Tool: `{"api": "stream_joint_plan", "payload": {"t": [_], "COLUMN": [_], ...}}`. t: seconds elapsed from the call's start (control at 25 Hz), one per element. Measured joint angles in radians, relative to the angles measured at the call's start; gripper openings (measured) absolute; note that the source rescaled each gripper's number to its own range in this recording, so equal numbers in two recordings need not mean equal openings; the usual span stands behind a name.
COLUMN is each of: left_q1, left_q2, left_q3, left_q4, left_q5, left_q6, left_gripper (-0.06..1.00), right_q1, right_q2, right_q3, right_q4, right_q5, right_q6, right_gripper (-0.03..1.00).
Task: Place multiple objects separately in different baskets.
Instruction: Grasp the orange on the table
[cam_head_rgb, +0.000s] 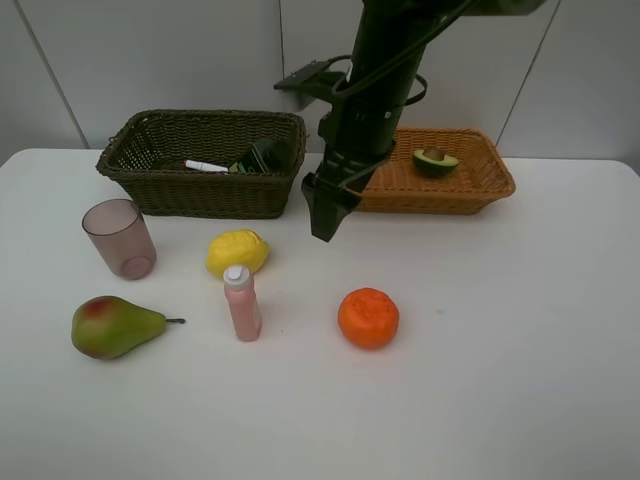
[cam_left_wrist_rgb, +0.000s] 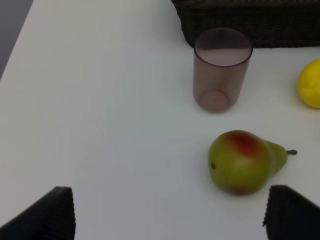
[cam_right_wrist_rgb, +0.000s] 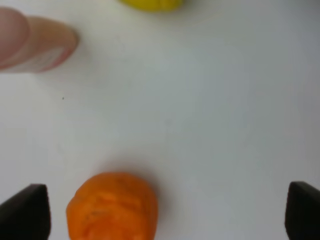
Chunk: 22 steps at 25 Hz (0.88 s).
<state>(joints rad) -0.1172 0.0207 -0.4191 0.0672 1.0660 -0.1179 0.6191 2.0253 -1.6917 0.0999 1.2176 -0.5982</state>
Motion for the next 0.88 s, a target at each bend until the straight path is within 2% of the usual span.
{"api": "stream_joint_plan", "payload": {"t": [0.24,0.4,0.88], "left_q1": [0.0,0.0,0.0], "left_q2": [0.0,0.0,0.0], "left_q3": [0.0,0.0,0.0], "left_q4": [0.0,0.0,0.0], "left_q5": [0.0,0.0,0.0], "left_q6": [0.0,0.0,0.0], "left_gripper": [1.0,1.0,1.0], "right_q1": [0.0,0.0,0.0], "right_q2": [-0.015,-0.017,-0.059], "right_q3": [0.131,0.211,0.439], "right_q4": [0.002,0.003,0.038], "right_q5": [-0.001,-0.036,-0.245], "right_q6": [0.023,0.03,0.03], "right_gripper": [0.99,0.99,0.99]}}
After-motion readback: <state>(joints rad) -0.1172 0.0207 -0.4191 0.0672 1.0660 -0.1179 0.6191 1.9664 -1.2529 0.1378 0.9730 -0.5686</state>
